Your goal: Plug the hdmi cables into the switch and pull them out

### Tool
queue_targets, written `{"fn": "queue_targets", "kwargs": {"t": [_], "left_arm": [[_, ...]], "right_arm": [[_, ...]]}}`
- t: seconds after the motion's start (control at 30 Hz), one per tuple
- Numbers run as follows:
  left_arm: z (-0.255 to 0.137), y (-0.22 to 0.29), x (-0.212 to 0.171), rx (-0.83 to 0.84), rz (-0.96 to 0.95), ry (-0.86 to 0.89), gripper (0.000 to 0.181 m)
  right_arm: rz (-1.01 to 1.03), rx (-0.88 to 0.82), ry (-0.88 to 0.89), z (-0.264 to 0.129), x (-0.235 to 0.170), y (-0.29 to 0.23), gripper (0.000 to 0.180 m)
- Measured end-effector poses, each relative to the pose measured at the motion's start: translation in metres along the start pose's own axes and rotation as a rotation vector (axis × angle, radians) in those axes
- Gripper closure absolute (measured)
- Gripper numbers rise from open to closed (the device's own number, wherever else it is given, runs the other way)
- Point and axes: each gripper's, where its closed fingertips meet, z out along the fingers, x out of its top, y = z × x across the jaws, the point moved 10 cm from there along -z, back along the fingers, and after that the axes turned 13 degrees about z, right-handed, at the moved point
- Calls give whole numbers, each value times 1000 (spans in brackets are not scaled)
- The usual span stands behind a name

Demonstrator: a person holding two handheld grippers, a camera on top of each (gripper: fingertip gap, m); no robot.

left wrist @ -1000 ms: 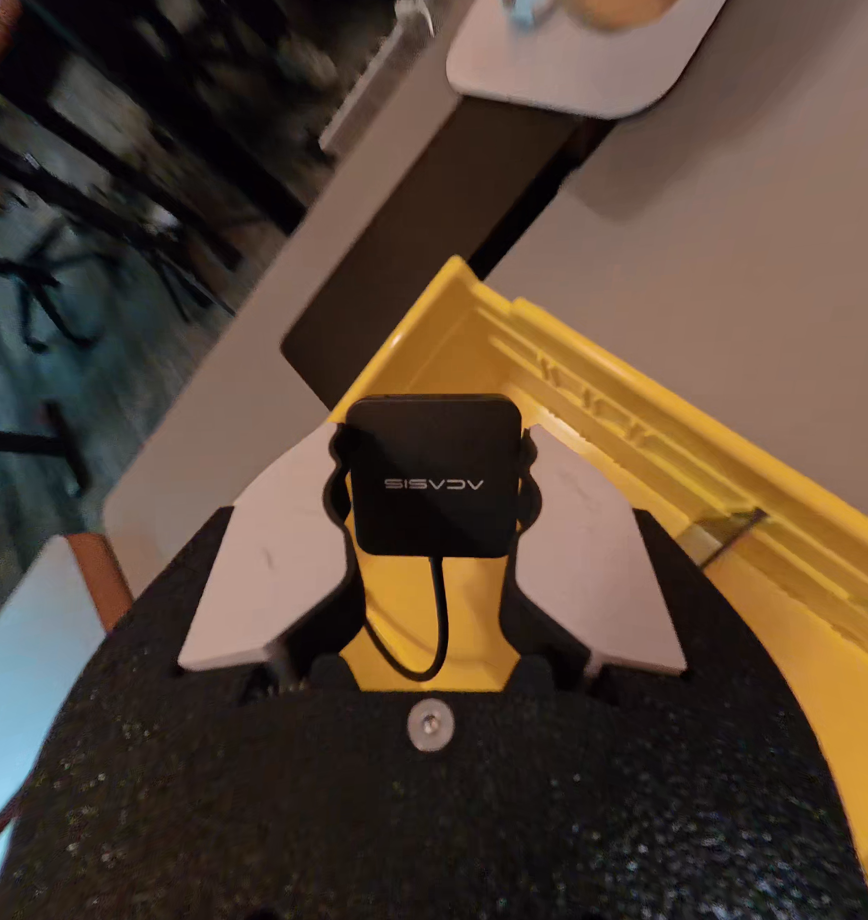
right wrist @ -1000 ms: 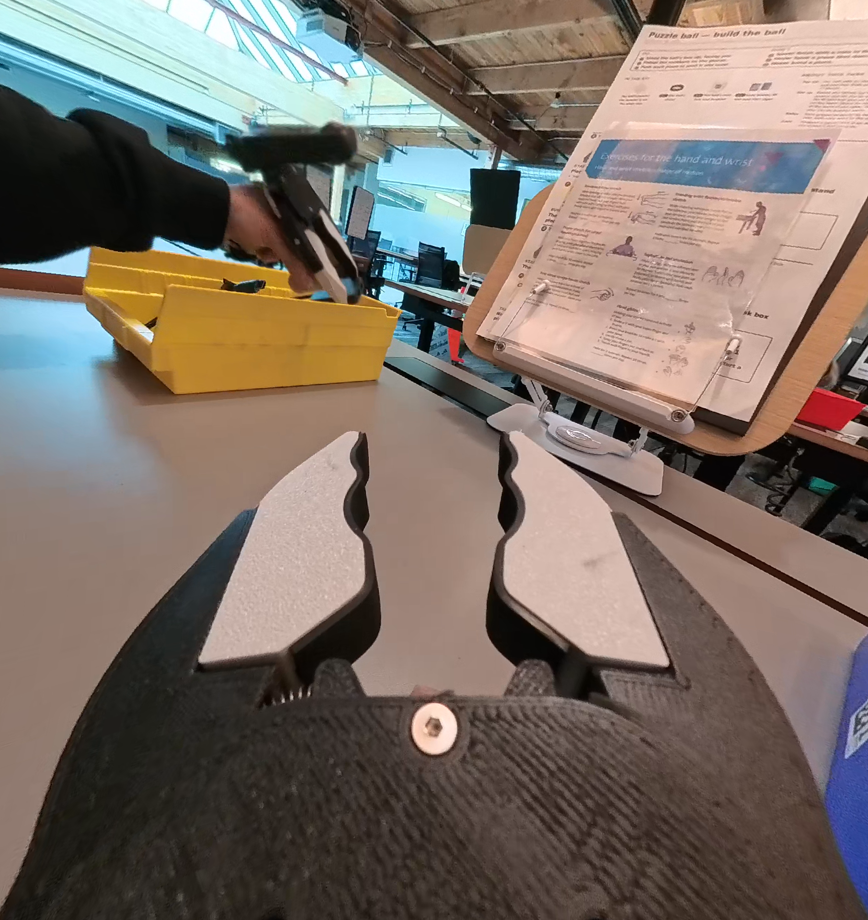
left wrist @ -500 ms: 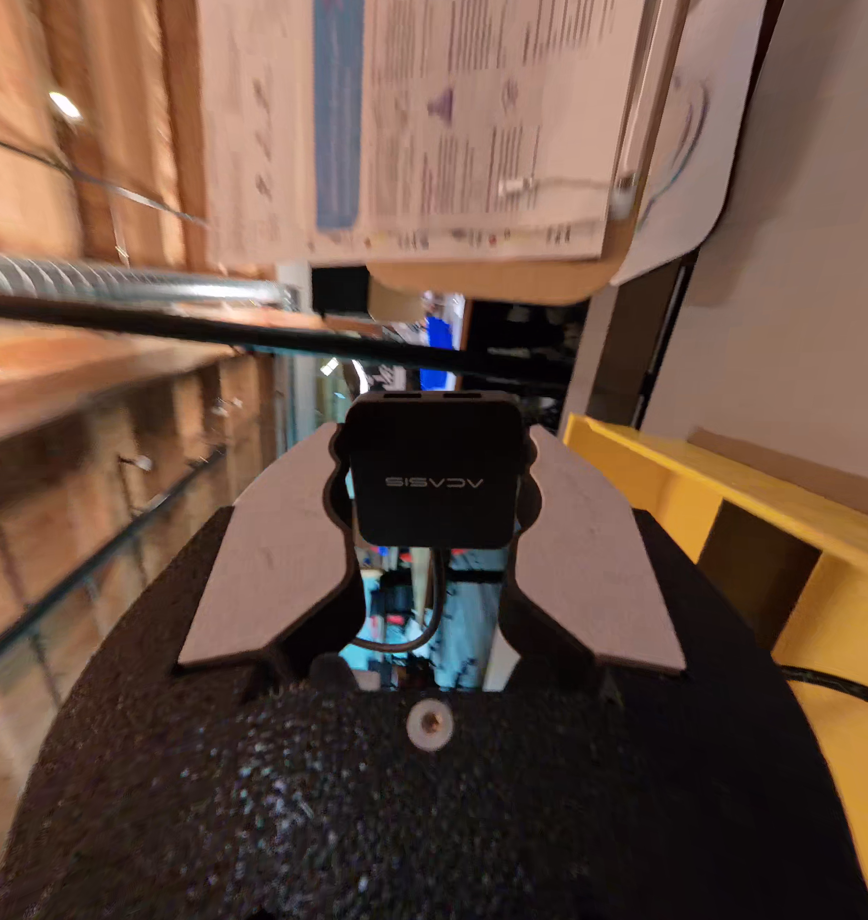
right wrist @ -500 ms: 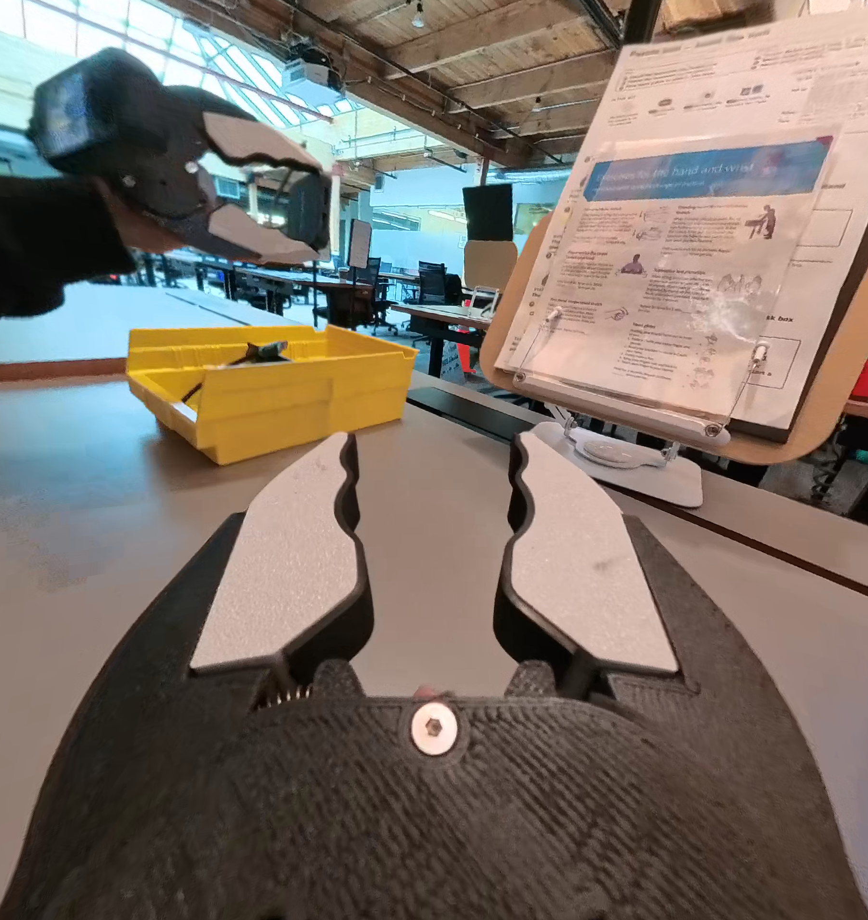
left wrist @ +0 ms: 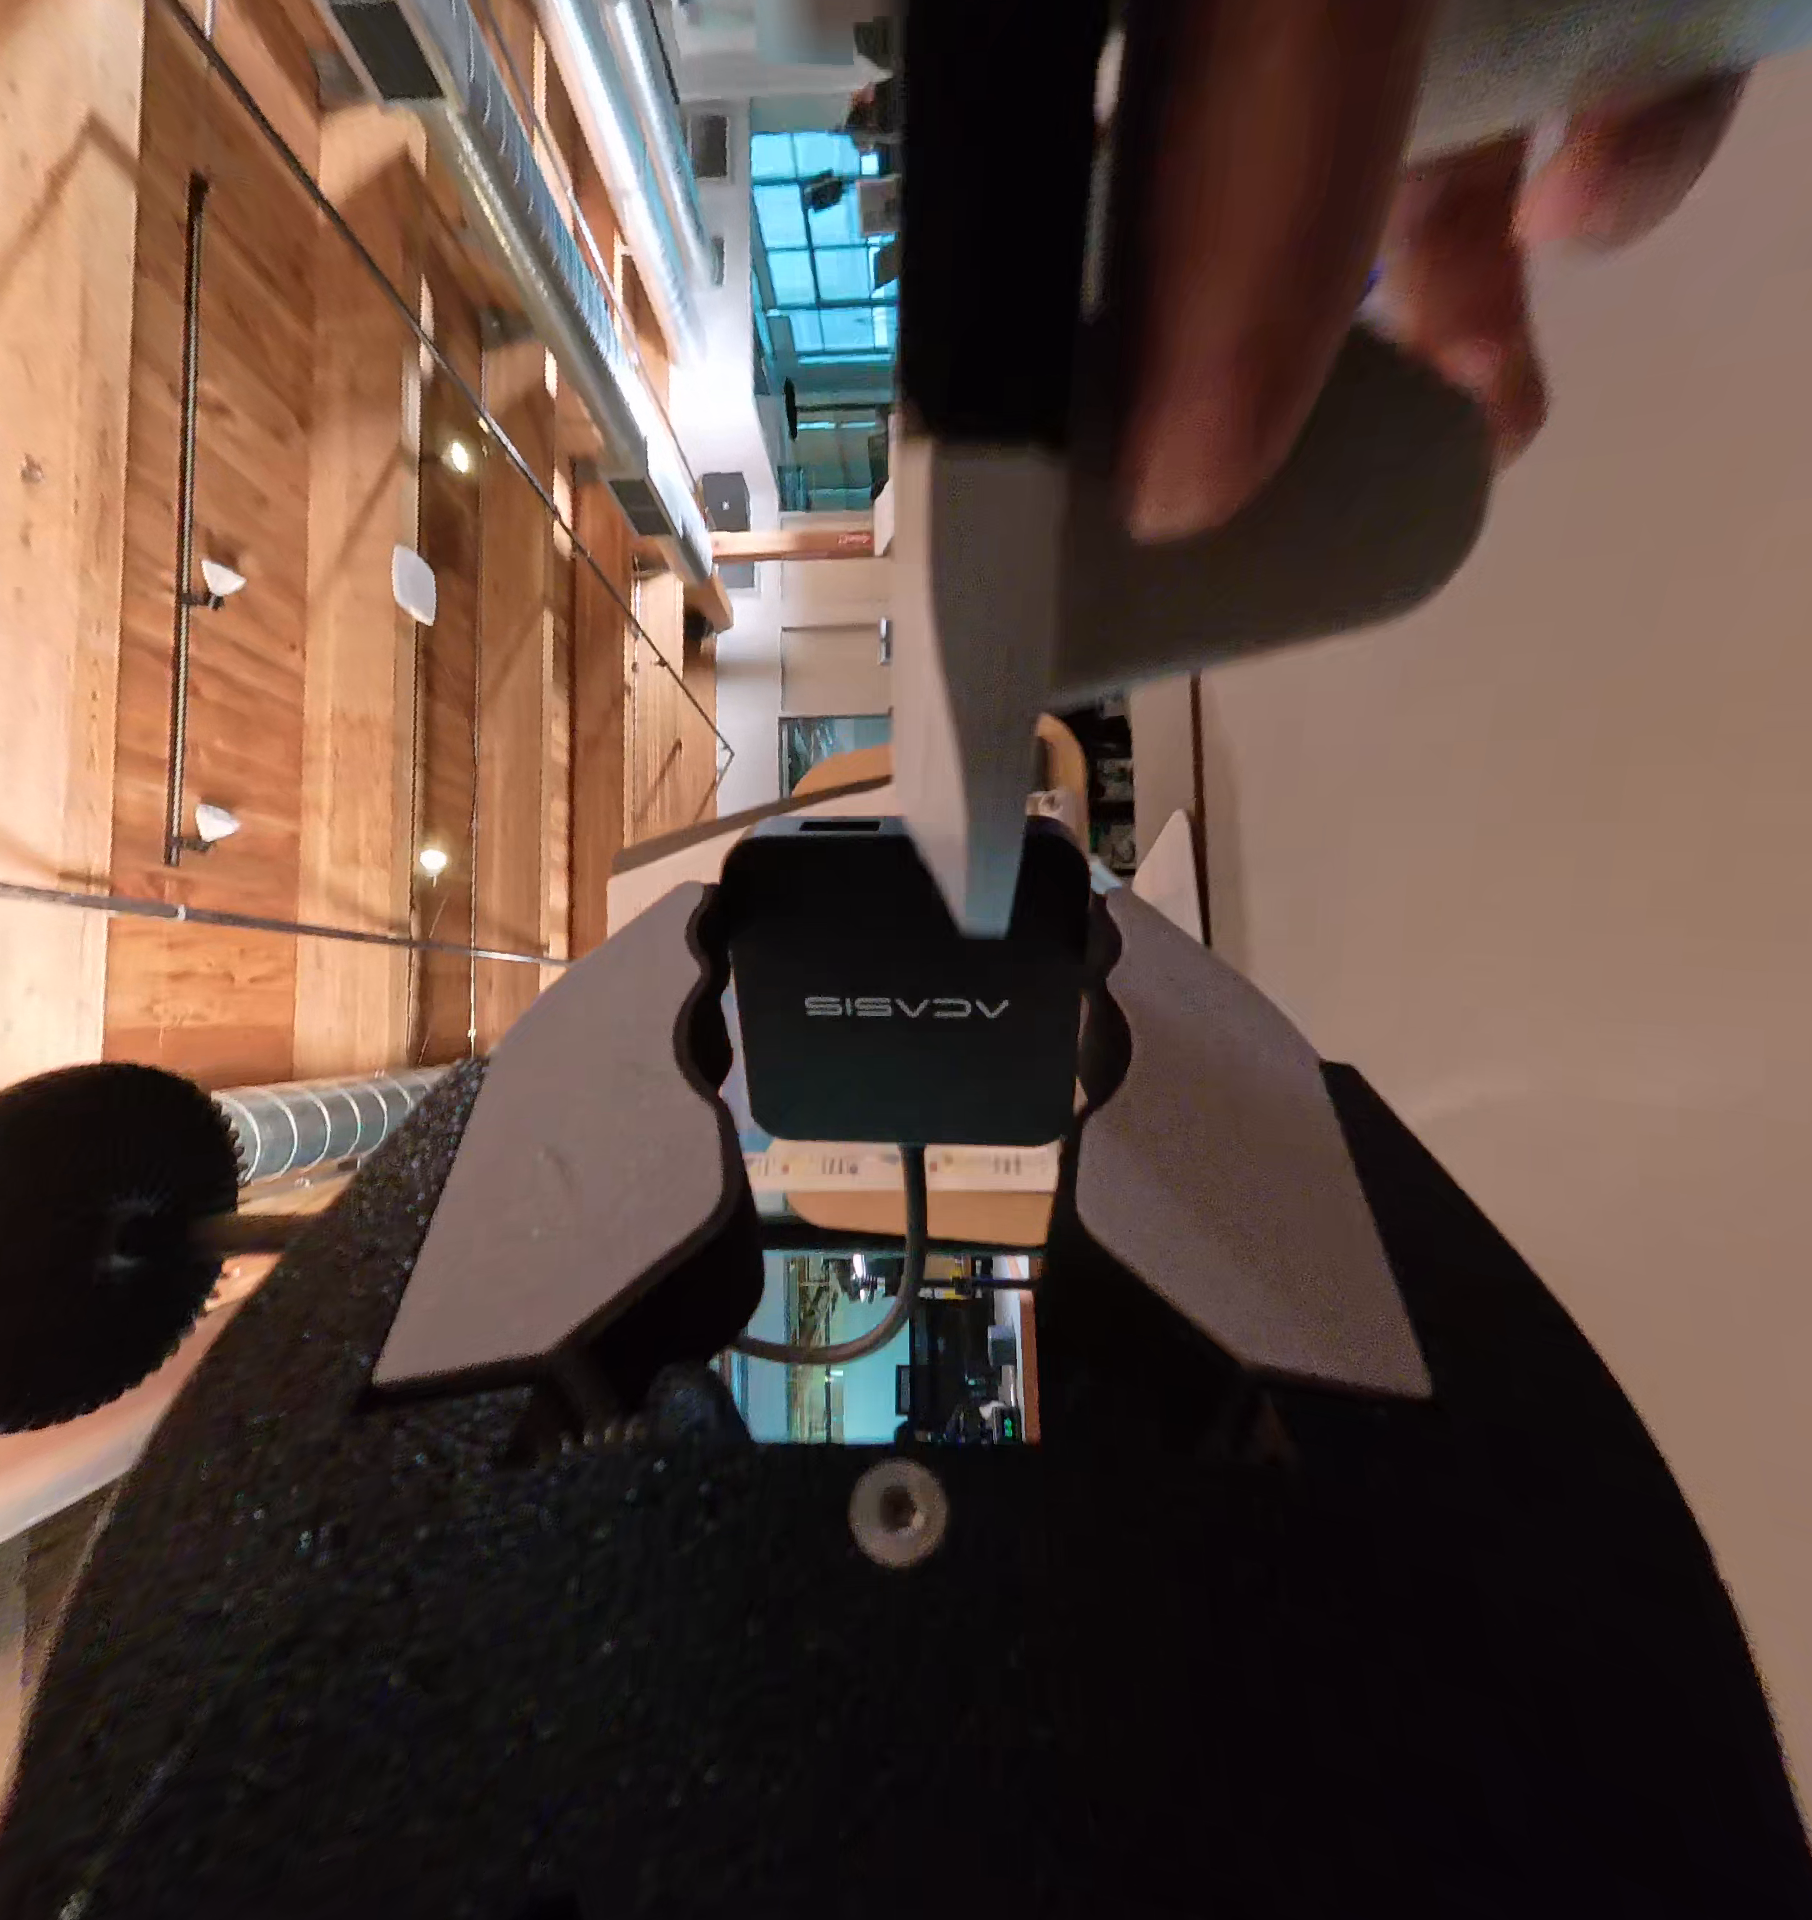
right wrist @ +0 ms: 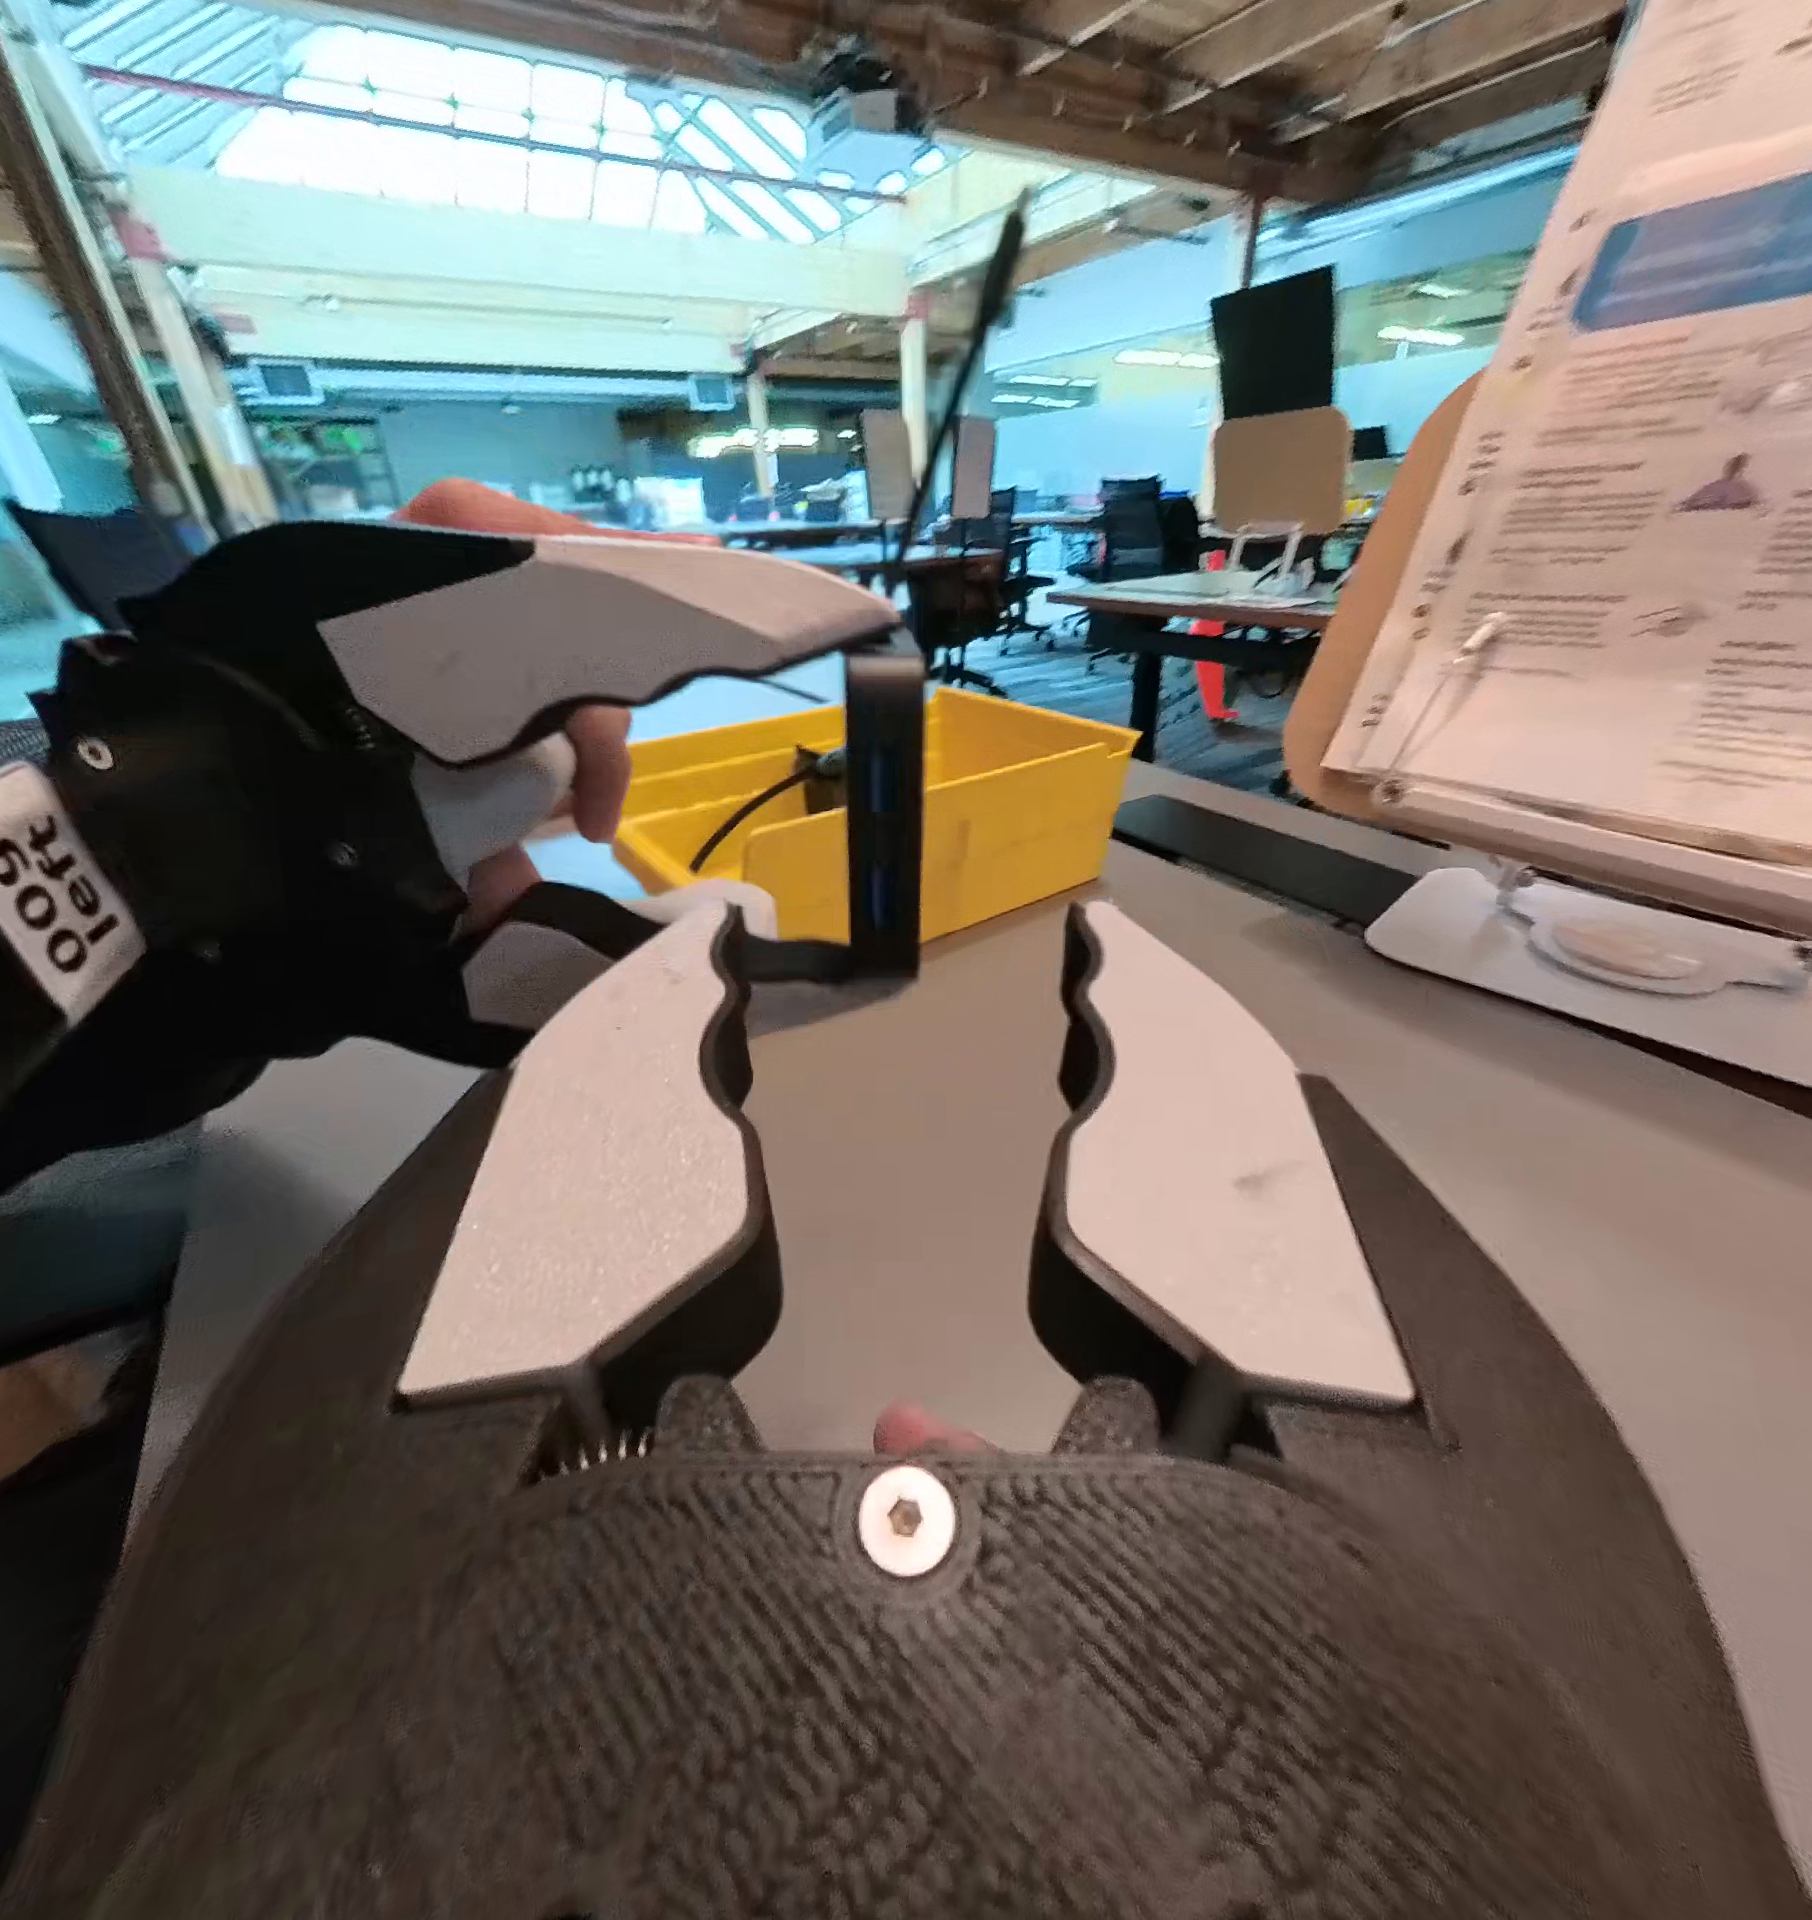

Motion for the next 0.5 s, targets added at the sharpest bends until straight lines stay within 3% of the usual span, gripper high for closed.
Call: {"fn": "queue_targets", "kwargs": {"t": [0.07,0.1,0.13,0.3,0.43,0.5], "left_arm": [[2,7,13,-16,14,28,115],[3,9,17,-16,7,31,115],[4,12,19,-14,0,28,116],[1,12,22,-25,-84,50,115],[-13,-10,8,-35,-376,101,115],[-18,-18,-3,-151,-572,152,115]], "right_arm": [[-30,34,-25,1,-5,0,137],[-58,31,-18,0,-6,0,161],[-86,21,-9,-1,-8,3,165],[-106,70,11,-6,-12,10,165],[-181,11,1,-13,-4,11,165],[-161,70,-71,-14,-2,12,165]]}}
